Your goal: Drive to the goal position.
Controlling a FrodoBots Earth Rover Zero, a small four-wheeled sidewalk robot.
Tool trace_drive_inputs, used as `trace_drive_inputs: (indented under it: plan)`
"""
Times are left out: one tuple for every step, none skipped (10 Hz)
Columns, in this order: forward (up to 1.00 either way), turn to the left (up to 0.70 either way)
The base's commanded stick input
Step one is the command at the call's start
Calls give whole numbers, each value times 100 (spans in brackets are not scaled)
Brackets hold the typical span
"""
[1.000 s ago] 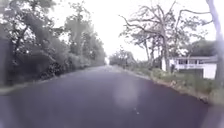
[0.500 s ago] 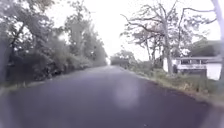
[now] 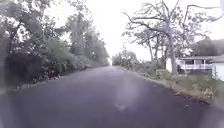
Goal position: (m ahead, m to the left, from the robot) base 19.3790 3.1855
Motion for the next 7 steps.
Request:
trace_drive_inputs:
  plan:
    - [100, 0]
    - [100, 0]
    - [100, 0]
    - [100, 0]
    - [100, 0]
    - [100, 0]
    - [100, 0]
